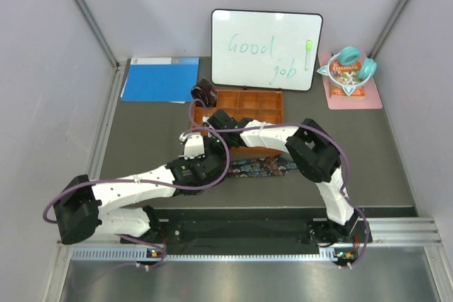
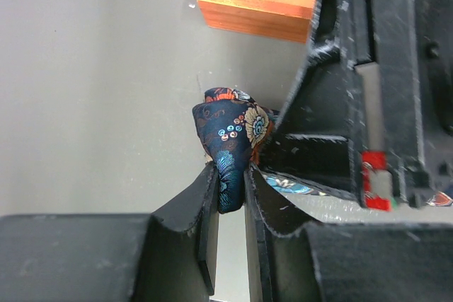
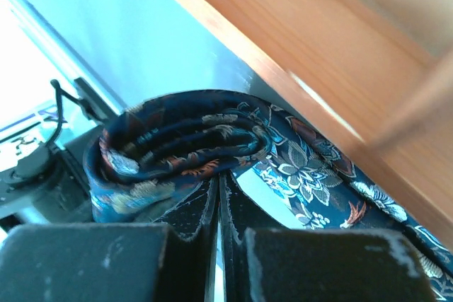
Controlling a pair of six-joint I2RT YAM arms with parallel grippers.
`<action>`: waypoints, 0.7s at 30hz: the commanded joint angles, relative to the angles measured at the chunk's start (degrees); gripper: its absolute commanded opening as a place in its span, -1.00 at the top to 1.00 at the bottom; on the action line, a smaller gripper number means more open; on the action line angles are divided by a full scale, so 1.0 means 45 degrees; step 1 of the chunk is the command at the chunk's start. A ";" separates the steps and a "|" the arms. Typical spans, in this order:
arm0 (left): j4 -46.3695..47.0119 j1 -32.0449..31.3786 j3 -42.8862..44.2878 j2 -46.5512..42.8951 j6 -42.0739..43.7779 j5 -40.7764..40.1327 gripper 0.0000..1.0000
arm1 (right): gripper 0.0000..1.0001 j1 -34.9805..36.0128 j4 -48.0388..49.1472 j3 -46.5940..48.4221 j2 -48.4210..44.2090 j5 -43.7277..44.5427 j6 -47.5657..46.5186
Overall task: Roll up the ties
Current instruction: Roll the tie at the center of the board.
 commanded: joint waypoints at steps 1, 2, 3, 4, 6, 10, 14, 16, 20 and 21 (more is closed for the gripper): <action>0.0823 -0.0176 0.0362 -0.0092 -0.0035 0.0167 0.65 | 1.00 0.0200 0.0826 0.0728 0.0311 -0.0507 0.0387; 0.1038 -0.0196 0.0323 -0.0092 0.0044 0.0381 0.63 | 1.00 0.0220 0.1040 0.0650 0.0389 -0.0565 0.0445; 0.1176 -0.0234 0.0284 -0.0111 0.0083 0.0460 0.63 | 1.00 0.0220 0.1158 0.0553 0.0428 -0.0721 0.0504; 0.1409 -0.0254 0.0284 -0.0073 0.0084 0.0461 0.63 | 1.00 0.0240 0.1295 0.0339 0.0448 -0.0780 0.0640; 0.1645 -0.0351 0.0284 0.0083 0.0200 0.0539 0.63 | 1.00 0.0240 0.1549 0.0181 0.0428 -0.0820 0.0719; 0.2347 -0.0605 0.0498 0.0532 0.0629 0.0754 0.63 | 1.00 0.0240 0.1180 0.0063 0.0233 -0.0606 0.0409; 0.2700 -0.0840 0.0635 0.1274 0.0787 0.0930 0.63 | 1.00 0.0181 0.0556 -0.0034 -0.0040 -0.0294 -0.0041; 0.2798 -0.0938 0.0635 0.1743 0.0826 0.0930 0.63 | 1.00 0.0045 0.0476 -0.0364 -0.0293 -0.0195 -0.0217; 0.3052 -0.0996 0.0518 0.2310 0.0748 0.1027 0.64 | 1.00 -0.0306 0.0224 -0.0971 -0.0860 -0.0039 -0.0510; 0.3188 -0.1035 0.0499 0.2388 0.0767 0.1047 0.63 | 1.00 -0.0384 0.0106 -0.1069 -0.0996 0.0116 -0.0608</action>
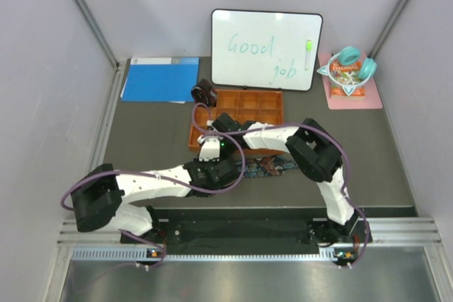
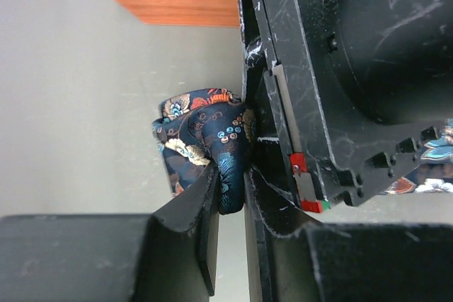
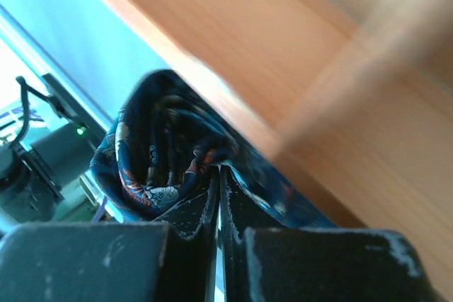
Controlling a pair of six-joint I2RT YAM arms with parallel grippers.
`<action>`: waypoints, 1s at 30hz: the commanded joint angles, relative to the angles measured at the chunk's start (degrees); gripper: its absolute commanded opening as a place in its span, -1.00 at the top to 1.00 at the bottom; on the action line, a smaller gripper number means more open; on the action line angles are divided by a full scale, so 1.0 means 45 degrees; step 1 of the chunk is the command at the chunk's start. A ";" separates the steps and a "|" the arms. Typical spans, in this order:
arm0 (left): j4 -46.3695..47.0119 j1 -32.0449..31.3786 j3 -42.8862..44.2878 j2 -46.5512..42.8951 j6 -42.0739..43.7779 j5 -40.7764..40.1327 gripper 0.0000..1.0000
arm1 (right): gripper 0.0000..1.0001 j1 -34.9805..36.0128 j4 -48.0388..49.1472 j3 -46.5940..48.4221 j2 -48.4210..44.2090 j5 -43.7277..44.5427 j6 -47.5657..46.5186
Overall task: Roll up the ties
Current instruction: Roll the tie at the center of the board.
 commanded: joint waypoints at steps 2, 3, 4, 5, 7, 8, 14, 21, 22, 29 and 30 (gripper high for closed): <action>0.1746 -0.0234 0.0187 0.0567 -0.0102 0.1100 0.63 | 1.00 -0.0522 -0.0463 -0.0701 -0.1430 0.0147 -0.0381; 0.1921 -0.0234 0.0187 0.0587 0.0053 0.1140 0.63 | 1.00 -0.0619 -0.0581 -0.0799 -0.1586 0.0244 -0.0459; 0.1981 -0.0234 0.0187 0.0645 0.0132 0.1198 0.64 | 1.00 -0.0833 -0.0698 -0.0935 -0.1743 0.0284 -0.0634; 0.2020 -0.0234 0.0226 0.0723 0.0191 0.1296 0.63 | 1.00 -0.0913 -0.1028 -0.0975 -0.1996 0.0362 -0.0733; 0.2040 -0.0254 0.0362 0.0938 0.0347 0.1335 0.63 | 1.00 -0.1088 -0.1420 -0.1053 -0.2309 0.0654 -0.1025; 0.2079 -0.0273 0.0382 0.1074 0.0367 0.1374 0.63 | 1.00 -0.1263 -0.1596 -0.1092 -0.2581 0.0772 -0.1143; 0.2195 -0.0273 0.0285 0.1348 0.0211 0.1452 0.63 | 1.00 -0.2064 -0.2789 -0.1677 -0.3637 0.1573 -0.1535; 0.2352 -0.0293 0.0304 0.1642 0.0191 0.1589 0.49 | 1.00 -0.3178 -0.3395 -0.2419 -0.4848 0.2061 -0.2002; 0.2314 -0.0273 0.0343 0.1661 0.0230 0.1590 0.40 | 1.00 -0.3392 -0.3433 -0.2517 -0.5101 0.2120 -0.2100; 0.1748 -0.0293 0.0851 0.1583 0.0484 0.1531 -0.15 | 1.00 -0.3804 -0.3473 -0.3455 -0.6078 0.2296 -0.2315; 0.1670 -0.0273 0.1006 0.1525 0.0504 0.1550 -0.17 | 1.00 -0.3804 -0.3492 -0.3533 -0.6138 0.2315 -0.2316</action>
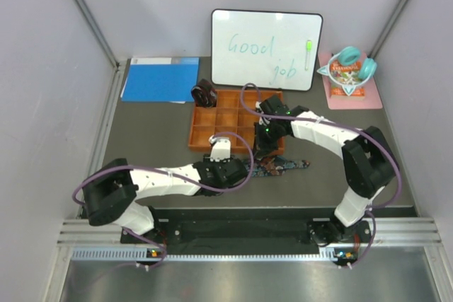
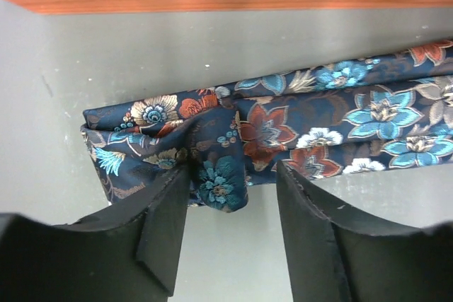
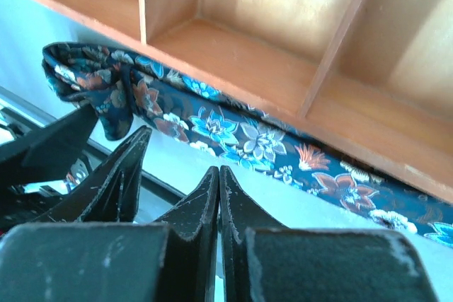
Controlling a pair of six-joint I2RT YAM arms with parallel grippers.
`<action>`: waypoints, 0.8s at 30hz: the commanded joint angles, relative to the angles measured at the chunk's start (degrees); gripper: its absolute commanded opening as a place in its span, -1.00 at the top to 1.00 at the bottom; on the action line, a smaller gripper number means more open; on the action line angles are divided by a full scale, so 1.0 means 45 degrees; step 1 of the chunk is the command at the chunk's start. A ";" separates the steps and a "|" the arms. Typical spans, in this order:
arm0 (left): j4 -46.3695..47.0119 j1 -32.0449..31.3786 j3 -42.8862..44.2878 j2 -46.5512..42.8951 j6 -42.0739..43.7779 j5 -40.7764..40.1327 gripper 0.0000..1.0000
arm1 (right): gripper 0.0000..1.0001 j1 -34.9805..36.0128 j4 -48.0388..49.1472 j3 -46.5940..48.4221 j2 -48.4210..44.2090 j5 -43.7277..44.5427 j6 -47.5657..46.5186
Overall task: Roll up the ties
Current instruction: Roll the tie at the center of the board.
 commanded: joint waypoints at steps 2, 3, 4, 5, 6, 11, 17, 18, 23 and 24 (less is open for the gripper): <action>-0.0537 -0.0006 0.0760 -0.0116 0.0130 0.0253 -0.22 | 1.00 -0.0113 -0.0122 -0.0222 -0.1078 0.0198 -0.0334; -0.0615 -0.0006 0.0915 -0.0253 0.0169 0.0273 -0.23 | 1.00 -0.0093 -0.0141 -0.0202 -0.1098 0.0179 -0.0295; -0.0867 -0.0025 0.0994 -0.0351 0.0208 0.0293 -0.24 | 1.00 -0.0093 -0.0141 -0.0163 -0.1137 0.0159 -0.0295; -0.0986 -0.0006 0.1111 -0.0623 0.0247 0.0351 -0.25 | 1.00 -0.0112 -0.0161 -0.0124 -0.1156 0.0101 -0.0295; -0.1161 -0.0025 0.1248 -0.0781 0.0382 0.0487 -0.30 | 1.00 -0.0093 -0.0122 -0.0047 -0.1215 0.0023 -0.0256; -0.2740 0.0013 0.2264 -0.1580 0.0579 0.0684 -0.37 | 1.00 -0.0035 0.0405 -0.0007 -0.1391 -0.0777 -0.0003; -0.3818 0.0189 0.1896 -0.3475 0.0404 0.0430 -0.29 | 0.92 0.0882 0.0581 0.0617 -0.1080 -0.0954 0.0193; -0.3858 0.0267 0.1700 -0.3826 0.0403 0.0391 -0.29 | 0.92 0.1077 0.0620 0.0889 -0.0963 -0.0974 0.0271; -0.3644 0.1320 0.0392 -0.6111 0.0345 0.0916 -0.24 | 1.00 0.2249 0.1029 0.1963 -0.0007 -0.1247 0.0661; -0.3566 0.1515 -0.0036 -0.6404 0.0325 0.1073 -0.23 | 1.00 0.2405 0.1089 0.2101 0.0131 -0.1286 0.0759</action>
